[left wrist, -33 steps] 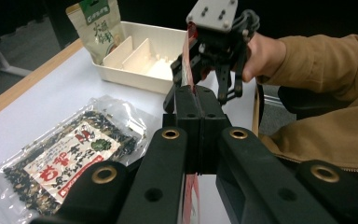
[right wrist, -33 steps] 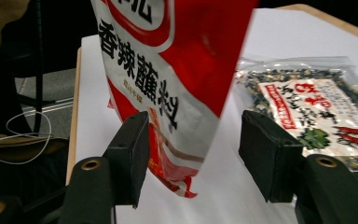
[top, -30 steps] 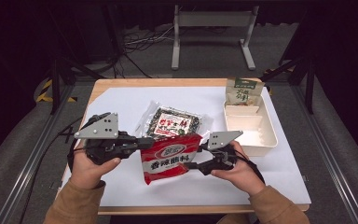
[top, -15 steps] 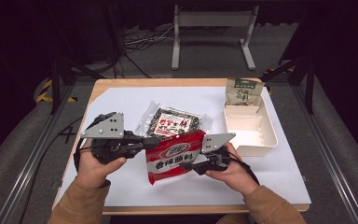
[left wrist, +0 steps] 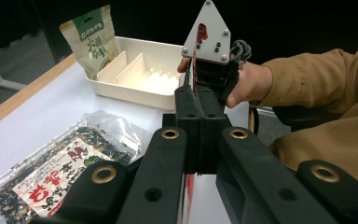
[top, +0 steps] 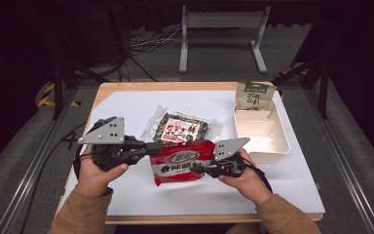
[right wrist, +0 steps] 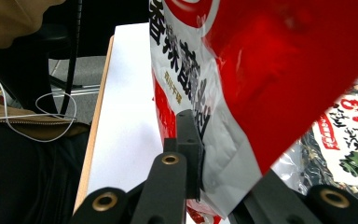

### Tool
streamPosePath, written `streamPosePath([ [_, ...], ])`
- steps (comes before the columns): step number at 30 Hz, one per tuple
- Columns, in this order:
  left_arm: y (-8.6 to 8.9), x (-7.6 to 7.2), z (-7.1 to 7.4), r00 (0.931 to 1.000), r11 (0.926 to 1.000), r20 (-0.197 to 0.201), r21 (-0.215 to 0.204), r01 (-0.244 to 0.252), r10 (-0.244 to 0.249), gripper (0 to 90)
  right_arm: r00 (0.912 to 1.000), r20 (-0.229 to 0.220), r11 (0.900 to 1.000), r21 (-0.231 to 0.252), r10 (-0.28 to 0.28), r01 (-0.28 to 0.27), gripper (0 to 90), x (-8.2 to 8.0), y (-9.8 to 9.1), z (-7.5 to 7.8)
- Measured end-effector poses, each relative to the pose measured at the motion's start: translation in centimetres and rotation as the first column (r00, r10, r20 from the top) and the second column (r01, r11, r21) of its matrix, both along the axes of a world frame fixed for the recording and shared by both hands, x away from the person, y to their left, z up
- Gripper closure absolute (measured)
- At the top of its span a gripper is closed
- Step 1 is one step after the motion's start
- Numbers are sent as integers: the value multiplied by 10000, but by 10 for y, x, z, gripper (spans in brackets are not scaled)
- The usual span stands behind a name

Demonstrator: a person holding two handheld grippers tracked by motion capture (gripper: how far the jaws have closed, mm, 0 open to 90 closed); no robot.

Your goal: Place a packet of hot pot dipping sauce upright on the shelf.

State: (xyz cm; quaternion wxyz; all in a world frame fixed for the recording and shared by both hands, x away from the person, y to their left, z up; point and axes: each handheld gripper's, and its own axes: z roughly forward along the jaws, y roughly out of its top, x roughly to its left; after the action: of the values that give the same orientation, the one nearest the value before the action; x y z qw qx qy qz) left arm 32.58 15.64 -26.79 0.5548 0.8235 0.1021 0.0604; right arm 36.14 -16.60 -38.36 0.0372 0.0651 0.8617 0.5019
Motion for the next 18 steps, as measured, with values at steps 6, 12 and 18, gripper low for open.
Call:
streamPosePath([
  [6,2,-1,0,9999,9998,69,-152,-138,139,892,9999,-109,10000,54,-53,54,884,-1,-5,7],
  [12,4,-3,1,9989,9988,166,-203,-436,440,676,9997,-61,9994,250,-242,243,889,-2,-13,15],
  [18,9,-2,-1,9957,9956,84,-210,-918,920,504,9983,104,9977,366,-572,567,890,-1,-29,31],
])
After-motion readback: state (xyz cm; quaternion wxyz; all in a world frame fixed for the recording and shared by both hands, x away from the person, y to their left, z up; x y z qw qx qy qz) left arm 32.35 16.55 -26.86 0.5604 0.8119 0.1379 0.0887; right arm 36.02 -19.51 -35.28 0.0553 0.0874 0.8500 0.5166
